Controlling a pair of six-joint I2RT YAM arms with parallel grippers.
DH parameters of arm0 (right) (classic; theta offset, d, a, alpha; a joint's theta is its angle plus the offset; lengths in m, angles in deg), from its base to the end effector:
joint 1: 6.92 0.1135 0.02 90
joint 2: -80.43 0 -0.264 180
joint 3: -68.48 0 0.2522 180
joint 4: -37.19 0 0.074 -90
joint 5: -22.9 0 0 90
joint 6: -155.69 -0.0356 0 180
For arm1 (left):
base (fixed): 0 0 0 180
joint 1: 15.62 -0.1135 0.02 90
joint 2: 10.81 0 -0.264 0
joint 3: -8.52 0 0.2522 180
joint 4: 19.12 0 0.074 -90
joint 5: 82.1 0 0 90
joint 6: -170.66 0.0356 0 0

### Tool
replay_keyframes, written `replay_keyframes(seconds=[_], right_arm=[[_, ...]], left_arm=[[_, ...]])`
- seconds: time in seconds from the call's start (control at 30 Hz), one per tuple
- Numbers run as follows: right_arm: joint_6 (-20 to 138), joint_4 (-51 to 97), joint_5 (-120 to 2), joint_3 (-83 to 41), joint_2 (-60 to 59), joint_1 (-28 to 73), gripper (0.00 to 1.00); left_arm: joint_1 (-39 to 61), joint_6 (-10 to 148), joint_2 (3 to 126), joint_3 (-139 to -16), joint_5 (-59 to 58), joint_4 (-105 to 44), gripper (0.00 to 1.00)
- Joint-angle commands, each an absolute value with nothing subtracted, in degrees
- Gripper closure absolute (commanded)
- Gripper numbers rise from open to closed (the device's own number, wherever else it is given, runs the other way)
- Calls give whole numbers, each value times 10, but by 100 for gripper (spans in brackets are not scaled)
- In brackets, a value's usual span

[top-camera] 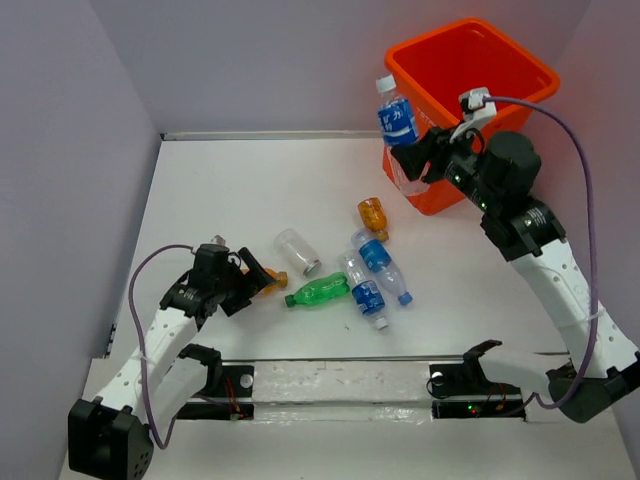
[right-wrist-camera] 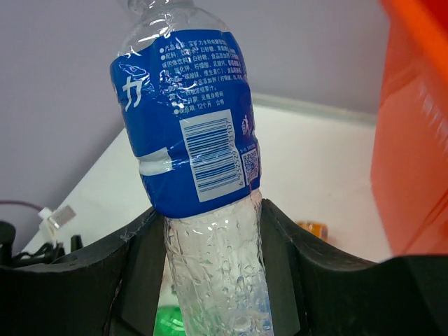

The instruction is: Put the plastic bottles in the bin

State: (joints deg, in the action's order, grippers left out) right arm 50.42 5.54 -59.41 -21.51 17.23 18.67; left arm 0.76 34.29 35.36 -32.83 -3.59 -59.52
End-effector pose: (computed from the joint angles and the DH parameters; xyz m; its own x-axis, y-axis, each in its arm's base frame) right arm 0.2099 0.1058 0.4536 -0.2181 0.1849 -0.9582 -0.5088 0.8163 0.2734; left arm 0.1565 -0.0534 0.2055 -0.7674 -0.5138 -0.3837 -0.2094 0.7663 -0.6074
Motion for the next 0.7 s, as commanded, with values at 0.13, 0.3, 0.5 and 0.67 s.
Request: replay_keyframes(seconds=[0.13,0.3,0.5,0.67], right_arm=[[720,143,-827,-520,-1,178,58],[711,141,-825,-643,-100,67,57],[640,139,-776,-674,-172,-19,27],[610,109,-726,-677,-178,-31,0]], left_arm=[[6,241,329,-288,-2,-485,1],[6,228,336,-274,23,-460,1],[6,219,344,-256,56,-448,1],[6,210,350,-243,73,-426,1]])
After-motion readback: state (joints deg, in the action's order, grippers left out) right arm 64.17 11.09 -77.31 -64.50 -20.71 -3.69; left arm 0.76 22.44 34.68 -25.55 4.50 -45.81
